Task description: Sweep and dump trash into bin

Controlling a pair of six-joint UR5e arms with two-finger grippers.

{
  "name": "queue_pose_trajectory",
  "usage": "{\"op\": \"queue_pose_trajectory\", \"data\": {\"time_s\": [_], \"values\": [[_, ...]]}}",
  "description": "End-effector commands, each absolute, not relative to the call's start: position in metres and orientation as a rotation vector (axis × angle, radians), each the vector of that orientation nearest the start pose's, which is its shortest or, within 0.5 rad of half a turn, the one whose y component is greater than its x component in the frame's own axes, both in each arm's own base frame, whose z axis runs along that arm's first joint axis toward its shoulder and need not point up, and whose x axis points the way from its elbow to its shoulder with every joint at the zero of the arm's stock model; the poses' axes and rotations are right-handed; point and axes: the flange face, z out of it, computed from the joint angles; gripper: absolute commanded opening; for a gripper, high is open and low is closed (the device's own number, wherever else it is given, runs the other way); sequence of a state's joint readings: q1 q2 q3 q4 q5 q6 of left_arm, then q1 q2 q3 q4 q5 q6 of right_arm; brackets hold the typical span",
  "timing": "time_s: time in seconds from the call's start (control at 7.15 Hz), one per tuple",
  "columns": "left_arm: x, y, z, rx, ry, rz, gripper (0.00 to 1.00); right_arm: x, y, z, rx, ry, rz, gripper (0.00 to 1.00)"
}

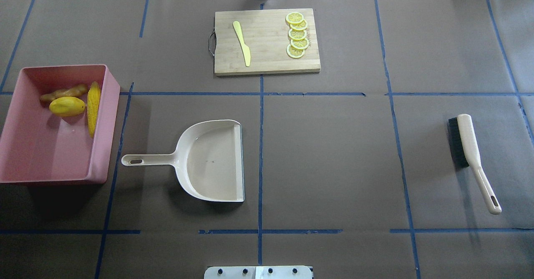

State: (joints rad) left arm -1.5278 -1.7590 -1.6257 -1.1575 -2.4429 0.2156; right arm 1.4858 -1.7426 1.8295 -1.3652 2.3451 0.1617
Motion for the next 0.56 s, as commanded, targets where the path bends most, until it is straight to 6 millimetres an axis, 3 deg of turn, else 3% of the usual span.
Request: {"op": "queue_pose_trajectory", "data": {"time_s": [0.0, 0.14, 0.28, 0.42], "values": [[-0.036, -0.538, 0.590, -0.118, 0.875, 0.100, 1.00, 0.056, -0.412, 0.634, 0.153, -0.799, -0.038, 1.00], [-0.036, -0.525, 0.625, -0.080, 0.875, 0.122, 1.00, 0.054, -0.410, 0.633, 0.141, -0.852, -0.035, 1.00], [-0.036, -0.526, 0.640, -0.074, 0.875, 0.130, 1.00, 0.053, -0.409, 0.633, 0.137, -0.863, -0.032, 1.00], [-0.039, -0.524, 0.642, -0.063, 0.867, 0.152, 1.00, 0.053, -0.409, 0.633, 0.135, -0.862, -0.028, 1.00]]}}
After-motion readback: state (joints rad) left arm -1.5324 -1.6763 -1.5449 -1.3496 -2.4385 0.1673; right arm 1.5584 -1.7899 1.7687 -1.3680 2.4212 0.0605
